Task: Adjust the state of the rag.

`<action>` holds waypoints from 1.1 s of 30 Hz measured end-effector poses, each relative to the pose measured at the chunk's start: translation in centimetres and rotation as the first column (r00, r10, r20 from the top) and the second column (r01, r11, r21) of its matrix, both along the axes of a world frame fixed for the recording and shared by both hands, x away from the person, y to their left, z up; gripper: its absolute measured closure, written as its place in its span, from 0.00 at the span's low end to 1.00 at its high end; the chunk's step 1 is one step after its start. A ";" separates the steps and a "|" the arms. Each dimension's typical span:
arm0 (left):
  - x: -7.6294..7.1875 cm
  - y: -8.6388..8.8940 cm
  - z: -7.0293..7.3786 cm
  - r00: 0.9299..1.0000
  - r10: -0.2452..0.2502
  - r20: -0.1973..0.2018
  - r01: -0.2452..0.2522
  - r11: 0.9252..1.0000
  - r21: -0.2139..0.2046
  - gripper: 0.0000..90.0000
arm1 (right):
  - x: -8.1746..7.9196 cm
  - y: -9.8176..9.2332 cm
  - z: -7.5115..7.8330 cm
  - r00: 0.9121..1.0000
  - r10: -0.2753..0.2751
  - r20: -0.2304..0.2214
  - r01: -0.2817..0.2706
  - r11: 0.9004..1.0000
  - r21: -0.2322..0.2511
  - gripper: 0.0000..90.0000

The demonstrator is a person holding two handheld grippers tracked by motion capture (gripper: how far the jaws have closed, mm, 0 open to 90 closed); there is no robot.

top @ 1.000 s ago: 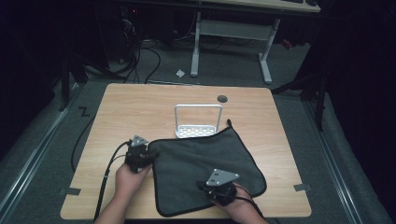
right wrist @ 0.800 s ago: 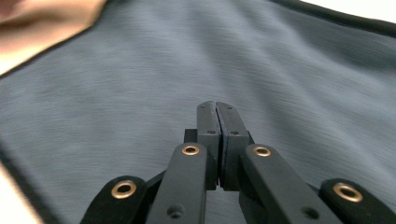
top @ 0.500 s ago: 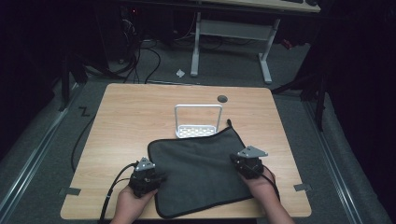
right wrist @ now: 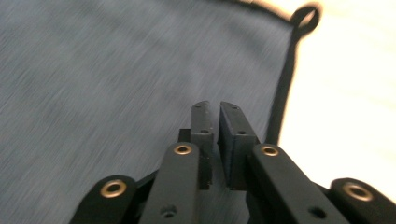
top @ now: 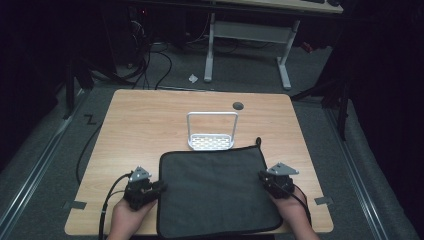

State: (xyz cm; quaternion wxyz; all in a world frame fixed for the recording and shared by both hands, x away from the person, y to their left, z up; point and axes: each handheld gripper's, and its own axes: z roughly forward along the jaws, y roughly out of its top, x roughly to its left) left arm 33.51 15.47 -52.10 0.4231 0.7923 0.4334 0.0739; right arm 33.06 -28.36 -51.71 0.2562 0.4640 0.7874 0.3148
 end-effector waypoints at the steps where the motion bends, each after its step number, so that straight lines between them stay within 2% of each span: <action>1: 0.9 -0.2 0.3 1.000 0.006 0.010 -0.006 1.000 -0.001 0.77 | 0.9 0.1 0.1 1.000 -0.005 0.003 0.005 1.000 -0.004 0.90; 2: 1.9 -0.4 0.4 1.000 0.019 0.024 -0.019 1.000 0.003 0.77 | 0.9 0.1 0.1 1.000 -0.005 0.003 0.005 1.000 -0.004 0.90; 3: 3.0 -0.5 0.4 0.999 0.029 0.025 -0.029 1.000 0.012 0.76 | 2.9 0.4 -0.1 1.000 -0.021 0.001 0.021 1.000 -0.012 0.87; 4: 5.3 -0.8 0.2 0.998 0.055 0.024 -0.056 0.998 0.026 0.75 | 3.9 0.5 -0.2 0.999 -0.033 0.001 0.033 0.999 -0.014 0.87; 5: 5.3 -0.8 0.2 0.998 0.055 0.024 -0.056 0.998 0.026 0.75 | 4.8 0.5 -0.3 0.999 -0.043 0.000 0.043 0.999 -0.017 0.86; 7: 7.4 -1.1 -0.2 0.997 0.077 0.012 -0.078 0.997 0.028 0.76 | 6.1 0.4 -0.4 0.998 -0.062 0.012 0.062 0.998 -0.024 0.87; 8: 8.1 -1.3 -0.5 0.996 0.084 0.001 -0.084 0.995 0.052 0.77 | 6.5 0.3 -0.5 0.997 -0.071 0.008 0.071 0.997 -0.016 0.88; 9: 9.1 -1.3 -1.1 0.995 0.095 0.005 -0.095 0.995 0.042 0.80 | 6.8 0.1 -0.8 0.997 -0.079 -0.012 0.078 0.997 -0.014 0.89; 10: 9.1 -1.3 -1.1 0.995 0.095 0.005 -0.095 0.995 0.042 0.81 | 6.8 0.1 -0.8 0.997 -0.079 -0.012 0.078 0.997 -0.014 0.89; 12: 10.1 -1.5 -1.0 0.995 0.103 -0.008 -0.102 0.994 0.035 0.82 | 6.3 -0.5 -1.1 0.996 -0.084 -0.015 0.084 0.996 -0.017 0.90; 17: 10.4 -2.3 -1.0 0.996 0.092 0.004 -0.092 0.994 0.050 0.81 | 5.1 -1.7 -1.2 0.994 -0.112 0.001 0.112 0.993 -0.030 0.90; 20: 9.9 -2.4 -1.0 0.997 0.079 0.002 -0.079 0.996 0.042 0.78 | 5.1 -2.4 -1.3 0.991 -0.133 0.007 0.133 0.991 -0.030 0.90; 23: 9.7 -2.5 -0.8 0.998 0.067 0.006 -0.067 0.996 0.067 0.76 | 5.2 -2.3 -1.3 0.990 -0.137 0.016 0.137 0.990 -0.037 0.90; 26: 9.7 -1.9 -0.4 0.997 0.079 0.003 -0.079 0.995 0.055 0.72 | 5.5 -2.2 -1.4 0.991 -0.128 0.034 0.130 0.990 -0.054 0.87; 28: 9.7 -1.6 -0.1 0.995 0.096 0.026 -0.097 0.994 0.055 0.65 | 5.7 -2.3 -1.4 0.991 -0.128 0.029 0.129 0.990 -0.048 0.87; 29: 9.7 -1.4 0.0 0.994 0.103 0.038 -0.104 0.993 0.047 0.65 | 5.7 -2.3 -1.4 0.991 -0.128 0.029 0.129 0.990 -0.048 0.87; 30: 9.9 -1.2 0.0 0.991 0.121 0.051 -0.123 0.992 0.031 0.61 | 5.7 -2.3 -1.3 0.991 -0.128 0.028 0.130 0.990 -0.051 0.86; 32: 10.1 -1.2 -0.1 0.990 0.128 0.054 -0.129 0.991 0.023 0.57 | 5.7 -2.3 -1.2 0.992 -0.124 0.033 0.126 0.991 -0.043 0.79; 33: 10.3 -1.3 -0.2 0.989 0.134 0.053 -0.136 0.991 0.021 0.57 | 5.7 -2.3 -1.2 0.992 -0.124 0.033 0.126 0.991 -0.043 0.79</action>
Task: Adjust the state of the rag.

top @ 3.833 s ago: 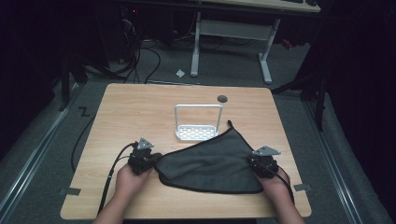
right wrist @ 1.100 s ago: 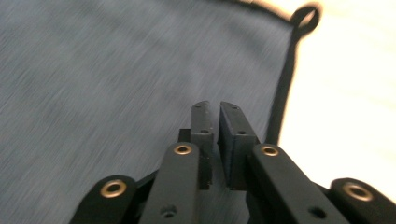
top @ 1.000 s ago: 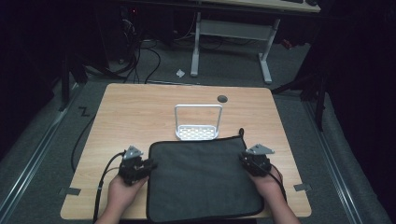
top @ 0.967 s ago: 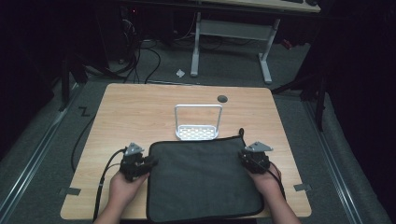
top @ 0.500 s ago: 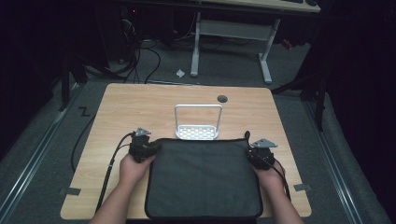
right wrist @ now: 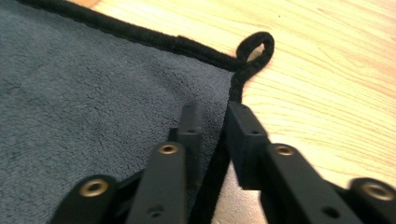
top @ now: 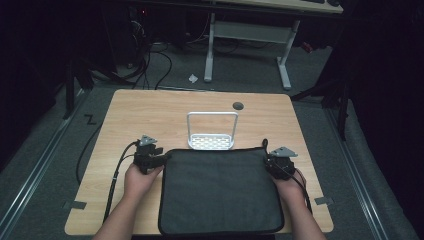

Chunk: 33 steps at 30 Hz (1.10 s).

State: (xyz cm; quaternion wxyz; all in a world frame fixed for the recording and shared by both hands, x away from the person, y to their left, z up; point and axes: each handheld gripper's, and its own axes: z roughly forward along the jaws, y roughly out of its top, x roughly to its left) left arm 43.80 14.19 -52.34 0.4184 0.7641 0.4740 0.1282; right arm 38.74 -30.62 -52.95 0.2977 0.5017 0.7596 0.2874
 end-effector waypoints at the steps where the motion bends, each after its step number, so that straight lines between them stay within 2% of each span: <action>1: 0.3 -0.1 -0.2 1.000 0.002 -0.010 -0.002 1.000 0.004 0.54 | -0.2 0.0 0.1 1.000 0.020 0.023 -0.020 1.000 0.015 0.74; 2: 0.8 -0.5 -0.7 1.000 -0.003 -0.024 0.004 0.999 0.036 0.52 | -0.4 0.1 0.2 0.999 0.024 0.028 -0.025 1.000 0.011 0.73; 4: 1.0 -0.7 -0.8 1.000 -0.002 -0.021 0.003 0.999 0.044 0.51 | -0.6 0.3 0.4 0.998 0.033 0.046 -0.034 0.999 0.011 0.71; 7: 1.5 -1.2 -0.9 1.000 -0.007 -0.017 0.008 0.999 0.036 0.52 | -0.9 0.4 0.6 0.997 0.043 0.062 -0.044 0.999 0.019 0.69; 8: 1.5 -1.5 -0.9 1.000 -0.013 -0.016 0.013 0.999 0.044 0.54 | -1.0 0.5 0.8 0.997 0.045 0.068 -0.047 0.998 0.031 0.68; 9: 1.5 -1.7 -0.9 1.000 -0.020 -0.007 0.021 0.998 0.063 0.64 | -1.3 0.7 1.0 0.996 0.054 0.077 -0.058 0.997 0.046 0.67; 10: 1.4 -1.9 -0.9 1.000 -0.029 0.001 0.029 0.997 0.076 0.64 | -1.3 0.7 1.0 0.996 0.054 0.077 -0.058 0.997 0.046 0.67; 11: 1.2 -2.1 -0.9 0.999 -0.039 0.005 0.038 0.996 0.081 0.68 | -1.5 0.8 1.1 0.995 0.060 0.083 -0.065 0.997 0.050 0.65; 12: 1.1 -2.2 -0.9 0.999 -0.046 0.012 0.045 0.995 0.092 0.76 | -1.9 1.2 1.4 0.993 0.072 0.090 -0.078 0.995 0.062 0.64; 13: 1.1 -2.2 -0.9 0.999 -0.046 0.012 0.045 0.995 0.092 0.81 | -2.1 1.5 1.6 0.992 0.085 0.096 -0.091 0.994 0.063 0.63; 14: 1.0 -2.1 -1.0 0.999 -0.049 0.011 0.048 0.995 0.087 0.81 | -2.1 1.5 1.6 0.992 0.085 0.096 -0.091 0.994 0.063 0.63; 16: 0.9 -1.8 -1.2 0.999 -0.050 0.016 0.049 0.997 0.065 0.92 | -2.8 2.5 2.1 0.986 0.114 0.118 -0.122 0.990 0.066 0.59; 17: 0.8 -1.6 -1.3 0.999 -0.049 0.020 0.048 0.998 0.045 0.94 | -3.3 3.5 2.6 0.981 0.142 0.136 -0.153 0.985 0.076 0.57; 18: 0.8 -1.5 -1.4 0.999 -0.044 0.013 0.044 0.999 0.032 0.94 | -3.3 3.5 2.6 0.981 0.142 0.136 -0.153 0.985 0.076 0.57; 19: 0.8 -1.4 -1.4 0.999 -0.046 0.012 0.046 0.998 0.030 0.94 | -3.7 4.2 3.0 0.976 0.159 0.151 -0.173 0.981 0.083 0.57; 20: 0.8 -1.4 -1.4 0.999 -0.049 0.012 0.049 0.998 0.030 0.95 | -4.5 5.7 3.6 0.964 0.198 0.178 -0.218 0.971 0.096 0.57; 21: 0.8 -1.4 -1.4 0.999 -0.051 0.007 0.051 0.998 0.023 0.95 | -4.5 5.7 3.6 0.964 0.198 0.178 -0.218 0.971 0.096 0.57; 23: 1.0 -1.1 -1.4 0.999 -0.047 -0.009 0.047 0.999 -0.007 0.94 | -5.1 7.5 4.0 0.953 0.240 0.183 -0.261 0.960 0.103 0.56; 24: 1.1 -0.9 -1.4 0.999 -0.048 -0.013 0.047 0.999 -0.019 0.94 | -5.8 9.4 4.0 0.941 0.286 0.179 -0.306 0.948 0.091 0.57; 27: 0.9 -0.9 -1.4 0.999 -0.040 -0.008 0.039 0.999 -0.024 0.94 | -6.6 12.1 3.8 0.925 0.351 0.147 -0.366 0.926 0.091 0.56; 28: 0.9 -0.9 -1.4 0.999 -0.040 -0.008 0.039 0.999 -0.024 0.94 | -6.6 12.1 3.8 0.925 0.351 0.147 -0.366 0.926 0.091 0.56; 29: 0.9 -0.9 -1.4 0.999 -0.041 -0.008 0.041 0.999 -0.021 0.94 | -6.8 13.0 3.6 0.920 0.369 0.134 -0.381 0.920 0.088 0.54; 30: 0.9 -0.9 -1.4 0.999 -0.041 -0.008 0.041 0.999 -0.021 0.94 | -7.1 14.6 3.3 0.910 0.400 0.111 -0.409 0.909 0.076 0.52; 31: 0.9 -0.9 -1.4 0.999 -0.041 -0.008 0.041 0.999 -0.022 0.94 | -7.3 15.4 3.2 0.906 0.410 0.102 -0.419 0.905 0.077 0.50; 33: 0.9 -0.8 -1.4 0.999 -0.043 -0.007 0.043 0.999 -0.028 0.94 | -7.4 16.2 3.0 0.903 0.418 0.096 -0.425 0.902 0.076 0.49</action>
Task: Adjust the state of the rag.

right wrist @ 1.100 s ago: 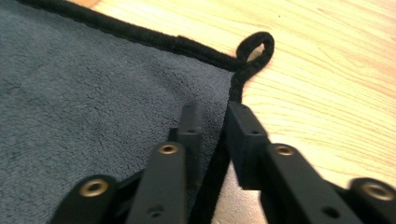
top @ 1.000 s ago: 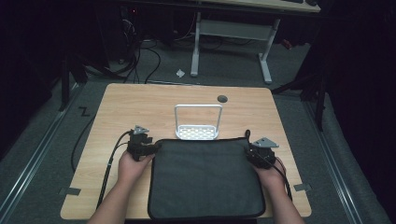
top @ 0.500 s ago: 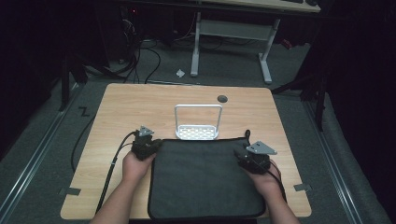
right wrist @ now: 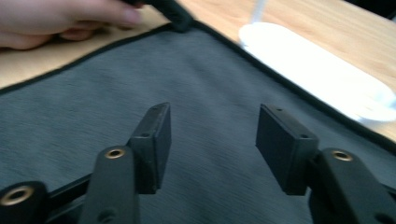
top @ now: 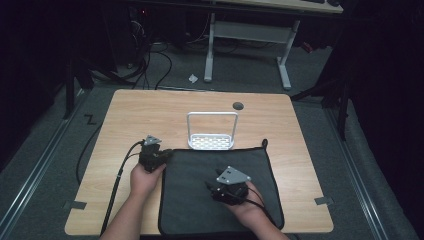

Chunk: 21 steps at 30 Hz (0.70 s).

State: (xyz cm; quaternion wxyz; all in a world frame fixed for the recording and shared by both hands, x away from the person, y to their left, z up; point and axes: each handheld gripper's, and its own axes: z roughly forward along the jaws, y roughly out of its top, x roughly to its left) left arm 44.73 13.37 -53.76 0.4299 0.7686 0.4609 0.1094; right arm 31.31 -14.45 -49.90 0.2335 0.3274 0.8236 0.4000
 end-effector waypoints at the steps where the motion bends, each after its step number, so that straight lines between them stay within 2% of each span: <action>1: 0.0 0.0 0.0 1.000 0.000 0.001 0.000 1.000 -0.007 0.94 | -0.1 0.7 -0.1 1.000 0.011 -0.003 -0.011 1.000 -0.010 0.48; 5: -0.1 0.1 0.0 1.000 -0.003 0.012 0.003 1.000 -0.016 0.94 | -0.2 3.5 -0.8 0.997 0.066 -0.041 -0.067 0.998 -0.018 0.47; 6: -0.2 0.1 0.0 1.000 -0.001 0.014 0.002 1.000 -0.019 0.94 | -0.2 4.9 -1.2 0.994 0.091 -0.060 -0.092 0.996 -0.018 0.46; 7: -0.2 0.2 0.0 1.000 -0.002 0.014 0.002 1.000 -0.022 0.94 | -0.2 4.9 -1.2 0.994 0.091 -0.060 -0.092 0.996 -0.018 0.46; 11: -0.2 0.3 0.0 1.000 -0.015 0.016 0.015 0.999 -0.031 0.94 | -0.4 7.9 -2.2 0.982 0.161 -0.100 -0.165 0.985 -0.040 0.46; 12: -0.2 0.3 0.0 1.000 -0.016 0.017 0.016 0.999 -0.036 0.94 | -0.4 7.9 -2.2 0.982 0.161 -0.100 -0.165 0.985 -0.040 0.46; 13: -0.2 0.3 0.0 1.000 -0.016 0.019 0.016 0.999 -0.038 0.94 | -0.6 8.9 -2.4 0.976 0.186 -0.111 -0.191 0.981 -0.037 0.46; 16: -0.3 0.3 0.1 1.000 -0.017 0.023 0.018 0.999 -0.039 0.94 | -0.7 9.8 -2.5 0.972 0.202 -0.123 -0.207 0.978 -0.030 0.46; 17: -0.3 0.3 0.1 1.000 -0.017 0.023 0.018 0.999 -0.038 0.94 | -0.7 10.5 -2.6 0.966 0.220 -0.133 -0.224 0.974 -0.017 0.47; 19: -0.3 0.3 0.1 1.000 -0.019 0.023 0.020 0.999 -0.040 0.94 | -0.8 10.9 -2.6 0.964 0.224 -0.141 -0.227 0.974 -0.007 0.46; 20: -0.3 0.3 0.1 1.000 -0.021 0.022 0.022 0.999 -0.042 0.94 | -0.8 11.5 -2.7 0.959 0.234 -0.159 -0.236 0.972 0.007 0.46; 21: -0.3 0.4 0.0 1.000 -0.022 0.021 0.022 0.999 -0.043 0.94 | -0.8 11.5 -2.7 0.959 0.234 -0.159 -0.236 0.972 0.007 0.46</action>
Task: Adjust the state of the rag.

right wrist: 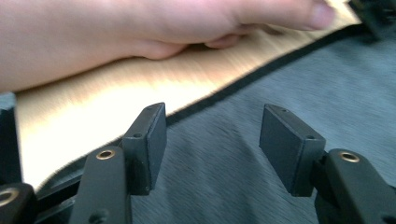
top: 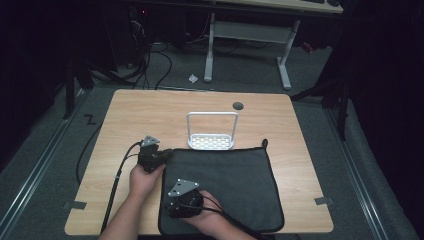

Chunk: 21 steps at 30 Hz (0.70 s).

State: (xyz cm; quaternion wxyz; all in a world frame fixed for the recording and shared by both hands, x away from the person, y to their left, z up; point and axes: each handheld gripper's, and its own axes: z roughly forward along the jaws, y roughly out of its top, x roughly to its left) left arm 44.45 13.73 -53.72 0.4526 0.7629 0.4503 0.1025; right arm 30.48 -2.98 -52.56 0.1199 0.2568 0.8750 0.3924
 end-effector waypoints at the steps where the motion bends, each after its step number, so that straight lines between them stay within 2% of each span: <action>1: 0.0 0.0 0.0 1.000 0.000 -0.001 0.000 1.000 -0.001 0.94 | -0.1 0.6 0.0 1.000 0.013 -0.014 -0.012 1.000 0.006 0.44; 5: 0.0 0.0 0.0 1.000 0.002 -0.003 -0.002 1.000 -0.004 0.94 | -0.2 1.3 -0.2 0.999 0.034 -0.038 -0.034 0.999 0.013 0.36; 7: 0.0 0.1 0.0 1.000 0.003 -0.008 -0.003 1.000 -0.005 0.94 | -0.5 1.9 -0.7 0.999 0.030 -0.043 -0.032 0.999 -0.034 0.35; 9: 0.0 0.1 0.0 1.000 0.004 -0.010 -0.004 1.000 -0.007 0.94 | -0.5 1.9 -0.9 0.999 0.031 -0.030 -0.032 0.999 -0.042 0.38; 14: 0.1 0.1 0.0 1.000 0.005 -0.011 -0.005 1.000 -0.009 0.94 | -0.7 1.1 -0.7 1.000 0.020 -0.004 -0.021 0.998 -0.054 0.63; 16: 0.1 0.1 0.0 1.000 0.005 -0.012 -0.005 1.000 -0.011 0.94 | -0.7 0.9 -0.7 1.000 0.019 0.007 -0.019 0.998 -0.061 0.67; 18: 0.1 0.1 0.0 1.000 0.005 -0.013 -0.005 1.000 -0.012 0.94 | -0.9 0.4 -0.5 0.999 0.017 0.037 -0.014 0.997 -0.078 0.82; 19: 0.1 0.1 0.0 1.000 0.005 -0.014 -0.005 1.000 -0.012 0.94 | -0.9 0.4 -0.5 0.999 0.017 0.037 -0.014 0.997 -0.078 0.82; 21: 0.1 0.2 -0.1 1.000 0.004 -0.015 -0.005 1.000 -0.016 0.94 | -1.0 0.1 -0.5 0.998 0.014 0.055 -0.010 0.997 -0.073 0.88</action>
